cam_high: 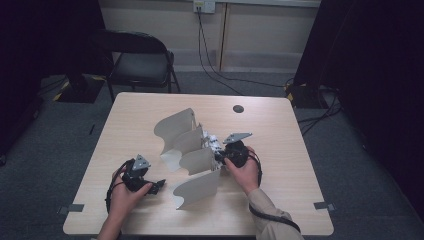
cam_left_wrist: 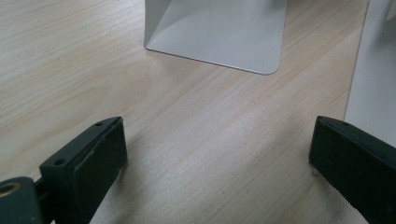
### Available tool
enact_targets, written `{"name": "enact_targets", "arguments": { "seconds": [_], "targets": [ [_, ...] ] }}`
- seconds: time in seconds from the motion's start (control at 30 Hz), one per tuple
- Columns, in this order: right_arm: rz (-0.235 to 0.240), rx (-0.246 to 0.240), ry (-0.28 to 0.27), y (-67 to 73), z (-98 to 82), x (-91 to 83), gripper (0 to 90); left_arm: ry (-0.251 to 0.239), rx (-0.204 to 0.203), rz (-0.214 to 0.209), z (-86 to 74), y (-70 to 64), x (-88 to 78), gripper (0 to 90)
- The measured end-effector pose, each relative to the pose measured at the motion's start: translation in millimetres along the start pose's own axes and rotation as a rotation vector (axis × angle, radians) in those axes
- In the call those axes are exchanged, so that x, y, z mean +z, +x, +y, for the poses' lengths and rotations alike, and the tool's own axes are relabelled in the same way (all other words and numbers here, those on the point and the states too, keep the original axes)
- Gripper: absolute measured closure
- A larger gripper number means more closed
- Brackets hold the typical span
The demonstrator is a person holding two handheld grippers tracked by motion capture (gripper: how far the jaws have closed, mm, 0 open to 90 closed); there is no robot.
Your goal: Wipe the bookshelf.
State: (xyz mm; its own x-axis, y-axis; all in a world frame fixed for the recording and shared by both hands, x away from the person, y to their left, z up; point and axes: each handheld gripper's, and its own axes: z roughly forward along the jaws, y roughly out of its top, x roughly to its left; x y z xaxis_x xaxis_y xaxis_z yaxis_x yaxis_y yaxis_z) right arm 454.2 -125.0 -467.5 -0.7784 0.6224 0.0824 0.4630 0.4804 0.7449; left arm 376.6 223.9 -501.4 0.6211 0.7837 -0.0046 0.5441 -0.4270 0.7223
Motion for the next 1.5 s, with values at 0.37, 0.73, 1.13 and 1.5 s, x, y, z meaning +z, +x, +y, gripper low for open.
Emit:
{"name": "enact_targets", "arguments": {
  "seconds": [0.37, 0.73, 1.13, 1.5],
  "targets": [
    [-0.112, 0.078, -0.131, -17.6, 20.7, -35.3, 79.3, 0.002, 0.001, 0.0, 0.0, 0.0, -0.1, 3.7],
    [-0.117, 0.0, -0.244, -8.3, 61.3, -49.7, 79.2, 0.003, 0.001, 0.0, 0.0, 0.0, -0.1, 3.6],
    [-0.065, -0.017, -0.159, -5.6, 40.7, -24.4, 79.3, 0.002, 0.001, 0.0, 0.0, 0.0, -0.1, 3.6],
    [-0.022, -0.019, -0.045, 0.4, 2.9, 3.1, 79.3, 0.002, -0.001, 0.0, 0.0, -0.1, -0.1, 3.6]
  ]
}}
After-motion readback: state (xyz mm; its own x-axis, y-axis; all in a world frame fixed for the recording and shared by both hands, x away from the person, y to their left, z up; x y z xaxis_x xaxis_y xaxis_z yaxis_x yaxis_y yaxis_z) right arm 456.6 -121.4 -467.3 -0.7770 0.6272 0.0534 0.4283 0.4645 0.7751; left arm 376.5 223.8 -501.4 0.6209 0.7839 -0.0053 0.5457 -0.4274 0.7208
